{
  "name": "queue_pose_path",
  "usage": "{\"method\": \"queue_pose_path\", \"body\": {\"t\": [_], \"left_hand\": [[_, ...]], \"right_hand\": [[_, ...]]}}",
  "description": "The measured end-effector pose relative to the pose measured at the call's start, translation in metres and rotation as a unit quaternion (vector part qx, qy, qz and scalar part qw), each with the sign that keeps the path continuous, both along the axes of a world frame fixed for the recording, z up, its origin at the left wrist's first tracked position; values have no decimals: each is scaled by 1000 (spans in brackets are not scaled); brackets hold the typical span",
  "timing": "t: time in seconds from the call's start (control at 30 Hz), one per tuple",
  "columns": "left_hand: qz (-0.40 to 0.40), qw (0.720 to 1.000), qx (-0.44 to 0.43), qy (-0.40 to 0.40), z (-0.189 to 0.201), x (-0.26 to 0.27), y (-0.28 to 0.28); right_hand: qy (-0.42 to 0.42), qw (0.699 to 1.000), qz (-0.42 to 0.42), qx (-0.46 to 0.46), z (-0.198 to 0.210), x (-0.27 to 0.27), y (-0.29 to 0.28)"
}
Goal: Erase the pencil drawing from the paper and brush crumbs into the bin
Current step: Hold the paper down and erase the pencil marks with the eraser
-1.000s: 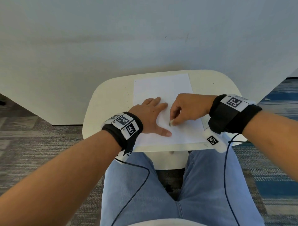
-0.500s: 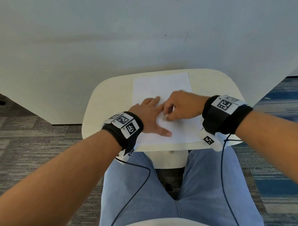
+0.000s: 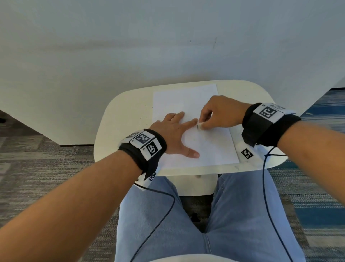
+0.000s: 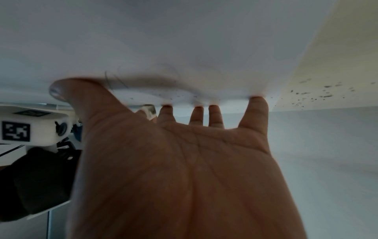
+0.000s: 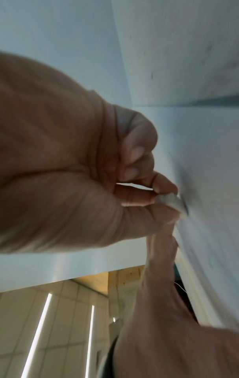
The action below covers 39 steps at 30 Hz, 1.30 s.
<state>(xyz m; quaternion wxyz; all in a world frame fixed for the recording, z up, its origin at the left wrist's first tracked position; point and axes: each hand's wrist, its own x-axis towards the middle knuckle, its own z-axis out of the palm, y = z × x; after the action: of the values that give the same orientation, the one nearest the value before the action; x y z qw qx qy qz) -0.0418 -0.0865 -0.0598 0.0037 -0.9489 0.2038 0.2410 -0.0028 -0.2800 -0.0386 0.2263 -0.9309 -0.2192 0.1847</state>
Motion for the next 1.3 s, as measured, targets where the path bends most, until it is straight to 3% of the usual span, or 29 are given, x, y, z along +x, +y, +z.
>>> {"method": "queue_pose_path", "body": {"t": [0.13, 0.27, 0.43, 0.57, 0.73, 0.87, 1.03, 1.17, 1.3], "left_hand": [[7, 1000, -5, -1, -1, 0, -2], [12, 1000, -9, 2, 0, 1, -2], [13, 1000, -4, 5, -1, 2, -3], [16, 1000, -6, 9, -1, 4, -4], [17, 1000, -1, 4, 1, 4, -8], [19, 1000, -3, 3, 2, 4, -11], [10, 1000, -4, -7, 4, 5, -14], [16, 1000, 1, -13, 2, 5, -18], [8, 999, 10, -30, -1, 6, -21]], "right_hand": [[94, 991, 89, -41, -1, -10, 3], [-15, 999, 16, -27, 1, 0, -4], [94, 989, 96, -64, 2, -9, -3], [-10, 999, 28, -46, 5, -2, -11], [88, 990, 94, -56, 2, -11, -7], [-16, 999, 12, -33, 2, -3, -9], [57, 993, 96, -41, 1, -15, 1], [-23, 999, 14, -29, 3, -2, -9], [68, 993, 86, -49, 4, -12, -11]]}}
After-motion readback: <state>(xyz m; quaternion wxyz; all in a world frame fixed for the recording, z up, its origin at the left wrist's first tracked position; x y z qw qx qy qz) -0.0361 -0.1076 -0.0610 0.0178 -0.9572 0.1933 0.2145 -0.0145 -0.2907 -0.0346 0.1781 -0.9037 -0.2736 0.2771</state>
